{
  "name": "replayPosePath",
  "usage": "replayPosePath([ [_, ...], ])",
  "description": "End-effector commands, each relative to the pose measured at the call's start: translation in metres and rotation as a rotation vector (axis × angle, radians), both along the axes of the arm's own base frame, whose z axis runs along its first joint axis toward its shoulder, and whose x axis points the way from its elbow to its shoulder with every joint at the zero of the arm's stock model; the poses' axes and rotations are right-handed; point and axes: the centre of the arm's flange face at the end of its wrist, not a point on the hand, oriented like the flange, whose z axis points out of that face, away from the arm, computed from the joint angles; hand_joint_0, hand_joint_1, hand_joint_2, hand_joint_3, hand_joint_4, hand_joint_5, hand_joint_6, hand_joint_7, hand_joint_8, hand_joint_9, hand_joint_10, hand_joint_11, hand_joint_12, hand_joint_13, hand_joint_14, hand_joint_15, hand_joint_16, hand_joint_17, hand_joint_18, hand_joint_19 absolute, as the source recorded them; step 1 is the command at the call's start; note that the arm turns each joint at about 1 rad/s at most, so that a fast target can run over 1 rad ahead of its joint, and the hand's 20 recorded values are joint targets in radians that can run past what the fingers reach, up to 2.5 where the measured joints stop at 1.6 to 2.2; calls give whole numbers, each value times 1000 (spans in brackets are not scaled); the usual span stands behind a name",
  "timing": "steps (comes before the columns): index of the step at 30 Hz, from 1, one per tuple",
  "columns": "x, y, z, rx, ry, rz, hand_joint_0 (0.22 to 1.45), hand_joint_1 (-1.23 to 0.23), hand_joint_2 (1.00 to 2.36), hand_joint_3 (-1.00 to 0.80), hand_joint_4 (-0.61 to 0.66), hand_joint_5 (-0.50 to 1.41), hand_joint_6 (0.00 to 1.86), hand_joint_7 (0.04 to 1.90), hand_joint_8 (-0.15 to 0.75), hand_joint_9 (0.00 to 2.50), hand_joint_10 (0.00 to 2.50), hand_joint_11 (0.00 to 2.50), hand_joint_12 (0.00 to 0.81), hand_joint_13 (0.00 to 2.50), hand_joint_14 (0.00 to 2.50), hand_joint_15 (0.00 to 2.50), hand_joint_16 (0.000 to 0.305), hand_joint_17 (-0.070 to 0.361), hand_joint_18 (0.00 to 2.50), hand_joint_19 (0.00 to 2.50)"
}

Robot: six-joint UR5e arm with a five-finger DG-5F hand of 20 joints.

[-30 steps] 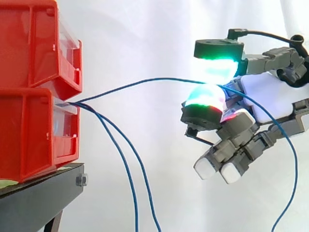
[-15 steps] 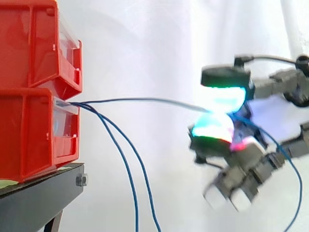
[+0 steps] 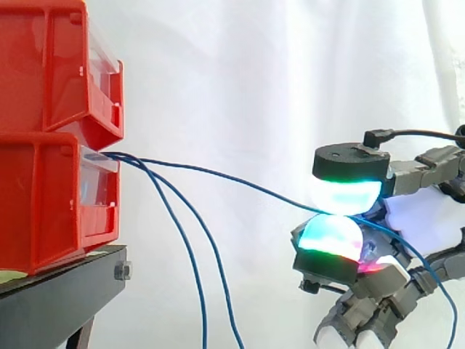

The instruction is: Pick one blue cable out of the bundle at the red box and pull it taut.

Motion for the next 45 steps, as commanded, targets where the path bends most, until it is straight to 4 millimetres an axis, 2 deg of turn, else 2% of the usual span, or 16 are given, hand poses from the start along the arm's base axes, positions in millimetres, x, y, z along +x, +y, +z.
replayPosePath([
  [1, 0, 0, 0, -1, -2, -1, 640, -804, 1021, -94, 29, -148, 930, 1108, 377, 1064, 8, 1196, 315, 632, 13, 329, 54, 121, 622, 333],
  [13, 0, 0, 1, -2, -3, -1, 640, -802, 1022, -94, 26, -148, 931, 1108, 376, 1096, 4, 1223, 311, 631, 13, 330, 54, 121, 622, 332],
  [18, 0, 0, 0, -3, -2, -1, 642, -801, 1021, -96, 24, -150, 931, 1107, 364, 1147, 9, 1375, 311, 632, 13, 335, 54, 120, 624, 332],
  [19, 0, 0, 0, -3, -2, -1, 642, -800, 1021, -96, 19, -150, 931, 1111, 355, 1142, 151, 1382, 309, 633, 15, 333, 53, 120, 623, 336],
  [21, 0, 0, 0, -3, -2, -1, 643, -798, 1021, -99, 18, -151, 932, 1101, 354, 1137, 267, 1396, 307, 637, 13, 333, 53, 120, 622, 335],
  [25, 0, 0, 0, -3, -2, -2, 643, -796, 1021, -99, 12, -152, 934, 1086, 345, 1127, 414, 1379, 306, 638, 13, 337, 53, 120, 623, 334],
  [45, 0, 1, 0, -3, -2, -1, 644, -794, 1021, -103, 7, -153, 935, 1081, 345, 1105, 414, 1367, 311, 641, 14, 354, 53, 120, 624, 333],
])
